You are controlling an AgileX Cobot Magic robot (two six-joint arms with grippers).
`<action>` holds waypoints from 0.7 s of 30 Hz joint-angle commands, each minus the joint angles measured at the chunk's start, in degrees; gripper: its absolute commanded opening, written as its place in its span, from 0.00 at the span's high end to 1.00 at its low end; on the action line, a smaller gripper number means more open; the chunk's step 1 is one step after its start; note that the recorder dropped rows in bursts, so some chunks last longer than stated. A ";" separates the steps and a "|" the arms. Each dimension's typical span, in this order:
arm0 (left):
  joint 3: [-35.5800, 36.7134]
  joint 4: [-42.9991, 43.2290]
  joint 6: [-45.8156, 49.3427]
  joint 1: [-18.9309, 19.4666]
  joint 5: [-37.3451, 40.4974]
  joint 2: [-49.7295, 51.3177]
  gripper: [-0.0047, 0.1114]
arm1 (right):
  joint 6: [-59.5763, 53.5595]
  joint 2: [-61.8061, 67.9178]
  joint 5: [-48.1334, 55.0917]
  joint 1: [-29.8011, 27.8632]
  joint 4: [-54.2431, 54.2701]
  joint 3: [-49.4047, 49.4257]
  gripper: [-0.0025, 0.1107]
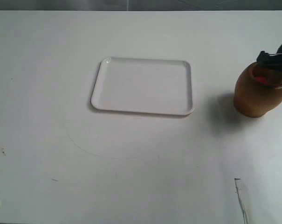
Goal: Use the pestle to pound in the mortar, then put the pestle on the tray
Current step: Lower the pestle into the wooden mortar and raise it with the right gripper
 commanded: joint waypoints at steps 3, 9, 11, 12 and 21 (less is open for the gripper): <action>0.03 -0.42 -0.47 -0.44 -0.17 -0.07 0.96 | -0.07 5.18 -1.40 -0.39 1.11 -5.08 0.98; 0.03 -0.42 -0.47 -0.44 -0.17 -0.07 0.96 | -0.07 6.80 -1.40 -0.39 1.38 -5.17 0.98; 0.03 -0.42 -0.47 -0.44 -0.17 -0.07 0.96 | -0.07 9.05 -1.40 -0.39 1.75 -5.17 0.98; 0.03 -0.42 -0.47 -0.44 -0.17 -0.07 0.96 | 0.06 10.44 -1.40 -0.39 1.89 -5.17 0.98; 0.03 -0.42 -0.47 -0.44 -0.17 -0.07 0.96 | 0.18 17.47 -1.40 -0.39 1.51 -4.90 0.98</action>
